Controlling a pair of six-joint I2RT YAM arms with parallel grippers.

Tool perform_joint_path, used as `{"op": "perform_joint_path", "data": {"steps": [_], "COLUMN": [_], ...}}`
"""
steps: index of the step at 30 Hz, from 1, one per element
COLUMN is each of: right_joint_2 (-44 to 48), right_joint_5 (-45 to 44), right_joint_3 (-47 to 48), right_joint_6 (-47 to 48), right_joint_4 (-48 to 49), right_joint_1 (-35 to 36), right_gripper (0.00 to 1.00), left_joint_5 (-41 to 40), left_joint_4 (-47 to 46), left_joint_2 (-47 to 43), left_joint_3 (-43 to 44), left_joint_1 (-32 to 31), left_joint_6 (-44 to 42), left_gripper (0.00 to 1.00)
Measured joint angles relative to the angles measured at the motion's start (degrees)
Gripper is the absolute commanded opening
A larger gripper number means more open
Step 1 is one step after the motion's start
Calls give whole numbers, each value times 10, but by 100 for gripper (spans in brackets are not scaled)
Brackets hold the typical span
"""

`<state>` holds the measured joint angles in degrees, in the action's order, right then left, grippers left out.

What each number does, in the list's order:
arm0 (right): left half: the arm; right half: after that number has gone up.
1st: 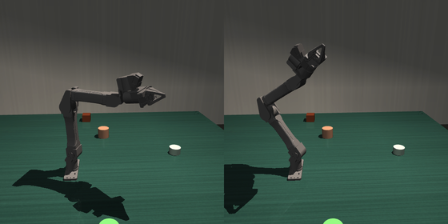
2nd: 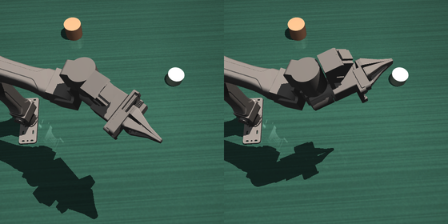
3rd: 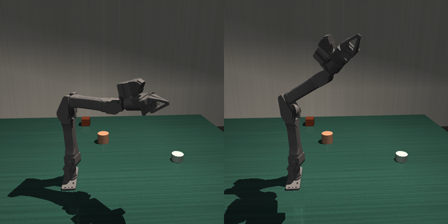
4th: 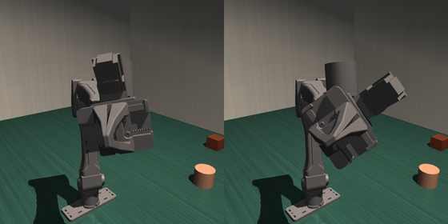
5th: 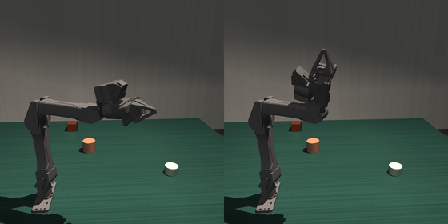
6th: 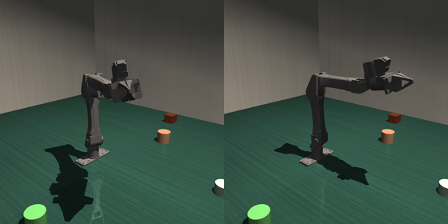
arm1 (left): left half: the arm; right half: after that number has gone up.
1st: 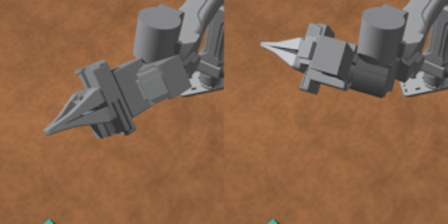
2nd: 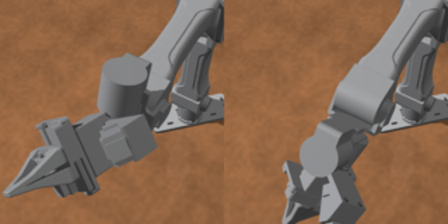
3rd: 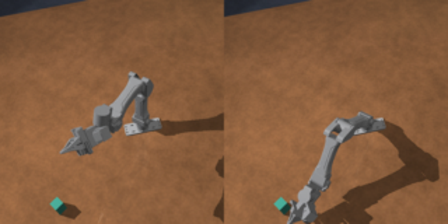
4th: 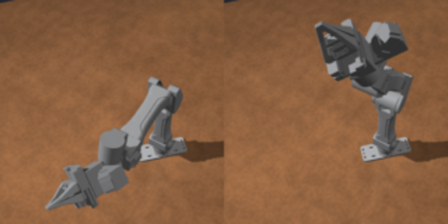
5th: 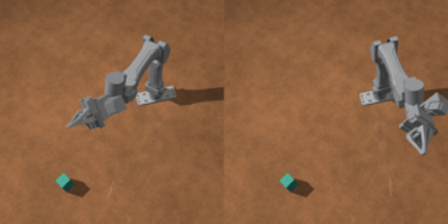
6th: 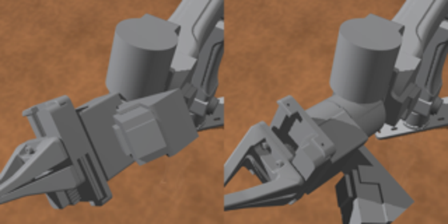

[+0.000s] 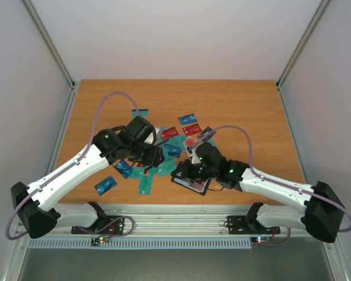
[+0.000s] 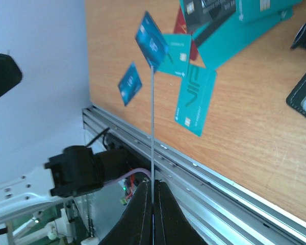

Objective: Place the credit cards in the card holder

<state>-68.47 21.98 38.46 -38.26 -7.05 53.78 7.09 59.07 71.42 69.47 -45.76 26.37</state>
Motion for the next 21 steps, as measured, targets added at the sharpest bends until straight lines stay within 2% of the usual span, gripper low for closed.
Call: {"op": "perform_joint_path", "data": {"steps": [5,12,17,21], "right_joint_2": [90,169,193,195], "right_joint_5": [44,148,228,274], "right_joint_3": [15,85,122,149], "right_joint_6": [39,113,151,163], "right_joint_4": [-67,-165,-213,-231], "right_joint_1": [-69,-178,-211,-215], "right_gripper": [1,1,1,1], "left_joint_5": [31,156,275,339], "left_joint_4": [-10,-72,-156,-202], "left_joint_2": [-4,-6,-12,-20], "left_joint_3": [33,43,28,21], "left_joint_1": [35,90,110,117], "left_joint_6": [-10,-18,-12,6], "left_gripper": [63,64,62,55]}}
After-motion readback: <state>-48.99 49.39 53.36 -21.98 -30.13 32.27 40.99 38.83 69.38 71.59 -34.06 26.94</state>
